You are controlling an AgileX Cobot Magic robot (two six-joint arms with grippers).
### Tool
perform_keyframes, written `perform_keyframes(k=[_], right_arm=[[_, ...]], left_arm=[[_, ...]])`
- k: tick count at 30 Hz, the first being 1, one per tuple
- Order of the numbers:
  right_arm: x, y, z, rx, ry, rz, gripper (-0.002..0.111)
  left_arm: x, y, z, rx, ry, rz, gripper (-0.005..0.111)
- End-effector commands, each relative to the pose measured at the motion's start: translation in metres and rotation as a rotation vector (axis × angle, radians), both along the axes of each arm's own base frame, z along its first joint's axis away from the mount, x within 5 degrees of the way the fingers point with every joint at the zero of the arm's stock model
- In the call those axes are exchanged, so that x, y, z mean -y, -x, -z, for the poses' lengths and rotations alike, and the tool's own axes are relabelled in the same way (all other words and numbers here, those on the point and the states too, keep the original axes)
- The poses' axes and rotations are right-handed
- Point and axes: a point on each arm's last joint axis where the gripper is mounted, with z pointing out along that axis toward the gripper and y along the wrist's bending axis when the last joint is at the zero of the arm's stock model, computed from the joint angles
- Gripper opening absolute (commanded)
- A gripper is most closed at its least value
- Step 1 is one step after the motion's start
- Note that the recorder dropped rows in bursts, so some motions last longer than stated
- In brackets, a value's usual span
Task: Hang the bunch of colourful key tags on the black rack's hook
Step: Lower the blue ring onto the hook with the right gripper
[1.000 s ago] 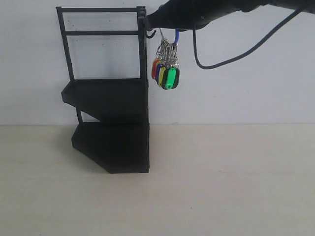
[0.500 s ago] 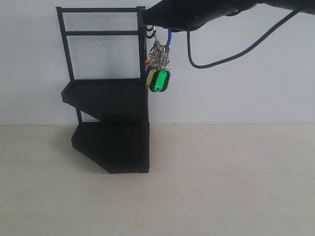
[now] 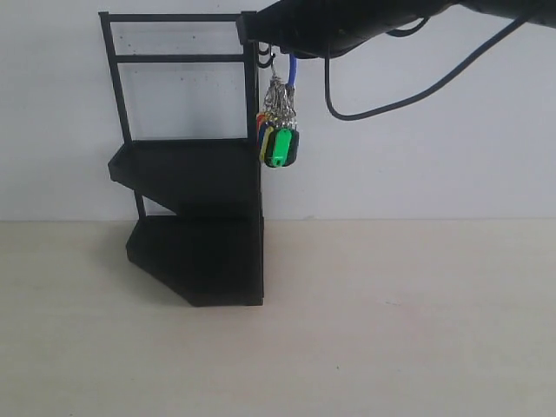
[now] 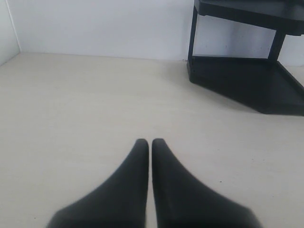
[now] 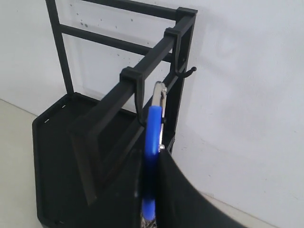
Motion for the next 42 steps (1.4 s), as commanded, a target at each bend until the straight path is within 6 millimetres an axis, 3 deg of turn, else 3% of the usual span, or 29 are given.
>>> perform_keyframes(k=[1, 27, 29, 35, 42], right_arm=[[-0.002, -0.002, -0.004, 0.052, -0.007, -0.014, 0.0], [-0.003, -0.001, 0.003, -0.018, -0.015, -0.016, 0.002], [-0.002, 0.0, 0.005, -0.031, 0.008, -0.019, 0.008], [-0.002, 0.001, 0.008, -0.062, 0.026, -0.022, 0.041], [0.002, 0.006, 0.006, -0.097, 0.051, -0.017, 0.042]], left_arm=[[0.0, 0.0, -0.001, 0.006, 0.007, -0.003, 0.004], [0.0, 0.0, -0.001, 0.006, 0.007, -0.003, 0.004], [0.0, 0.0, -0.001, 0.006, 0.007, -0.003, 0.004], [0.0, 0.0, -0.001, 0.006, 0.007, -0.003, 0.004], [0.0, 0.0, -0.001, 0.006, 0.007, -0.003, 0.004]])
